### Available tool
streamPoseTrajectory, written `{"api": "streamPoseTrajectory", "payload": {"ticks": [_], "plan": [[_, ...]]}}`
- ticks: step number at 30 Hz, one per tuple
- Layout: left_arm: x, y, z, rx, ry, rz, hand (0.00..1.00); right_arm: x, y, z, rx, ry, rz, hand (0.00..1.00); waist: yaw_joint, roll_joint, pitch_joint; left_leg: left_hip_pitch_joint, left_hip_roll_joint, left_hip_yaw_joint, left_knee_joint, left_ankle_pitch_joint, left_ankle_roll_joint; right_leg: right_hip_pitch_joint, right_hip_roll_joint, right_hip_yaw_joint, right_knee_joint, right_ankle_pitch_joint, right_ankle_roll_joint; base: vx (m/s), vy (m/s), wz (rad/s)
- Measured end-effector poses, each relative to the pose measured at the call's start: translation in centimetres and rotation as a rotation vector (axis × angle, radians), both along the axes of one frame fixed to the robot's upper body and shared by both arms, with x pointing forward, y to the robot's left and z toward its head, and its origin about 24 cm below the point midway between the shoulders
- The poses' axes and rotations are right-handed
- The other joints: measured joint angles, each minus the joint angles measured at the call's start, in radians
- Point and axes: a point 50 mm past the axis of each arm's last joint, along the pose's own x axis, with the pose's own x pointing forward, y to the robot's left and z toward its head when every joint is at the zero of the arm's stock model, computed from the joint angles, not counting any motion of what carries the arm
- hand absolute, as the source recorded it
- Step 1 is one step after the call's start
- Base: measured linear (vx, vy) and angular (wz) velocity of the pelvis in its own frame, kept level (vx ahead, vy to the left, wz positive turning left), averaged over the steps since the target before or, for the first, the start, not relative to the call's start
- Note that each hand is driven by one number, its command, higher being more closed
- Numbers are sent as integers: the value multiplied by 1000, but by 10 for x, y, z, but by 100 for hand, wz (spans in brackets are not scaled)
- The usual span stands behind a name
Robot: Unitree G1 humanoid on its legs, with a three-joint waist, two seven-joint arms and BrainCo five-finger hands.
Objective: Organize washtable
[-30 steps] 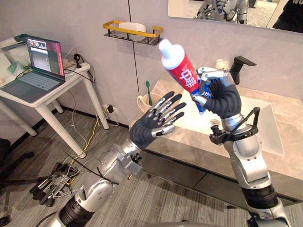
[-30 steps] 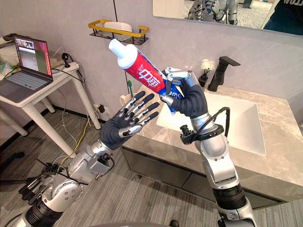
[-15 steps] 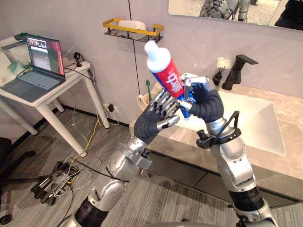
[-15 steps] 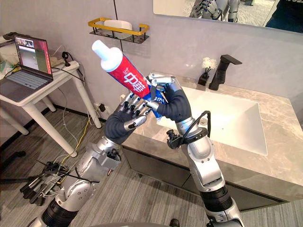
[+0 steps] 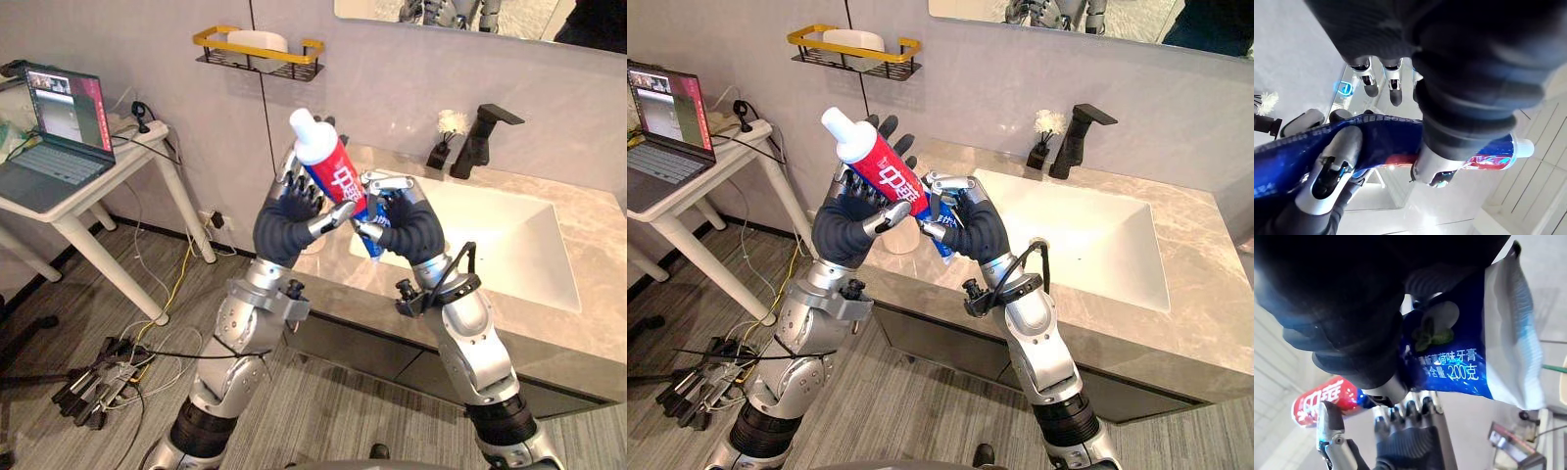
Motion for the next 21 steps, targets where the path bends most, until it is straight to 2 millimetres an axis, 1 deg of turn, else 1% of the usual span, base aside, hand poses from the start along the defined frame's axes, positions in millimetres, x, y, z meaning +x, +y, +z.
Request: {"api": "streamPoseTrajectory", "payload": {"ticks": [5,11,15,16,19,21], "plan": [[0,0,1,-6,-2,-2,0,-1,-1,-4,1,17,-6,100,1,0,1,0,1,0,0,0,0,0,1,0,0,0,0,0,0,0],[-1,-1,1,-54,11,-83,0,-2,-1,-7,-8,28,6,100,1,1,2,0,1,0,0,0,0,0,0,-2,0,0,0,0,0,0],[-1,-7,-1,-71,41,-141,0,-2,-1,-7,-11,29,9,100,1,1,2,-1,2,-1,0,0,0,0,-1,-3,0,0,0,0,0,0],[-3,-10,-2,-70,46,-171,100,-2,-1,-7,-12,30,10,100,1,1,2,-1,1,-1,0,0,0,0,-2,-3,0,0,0,0,0,0],[-2,-13,-4,-59,63,-190,100,-1,-1,-7,-13,37,11,100,0,1,2,-2,1,-1,0,0,0,-1,-4,-3,0,0,0,0,0,0],[3,-14,-7,-57,83,-195,100,-1,-1,-8,-13,43,12,100,0,1,2,-2,1,-1,0,0,0,-1,-5,-3,0,0,0,0,0,0]]}}
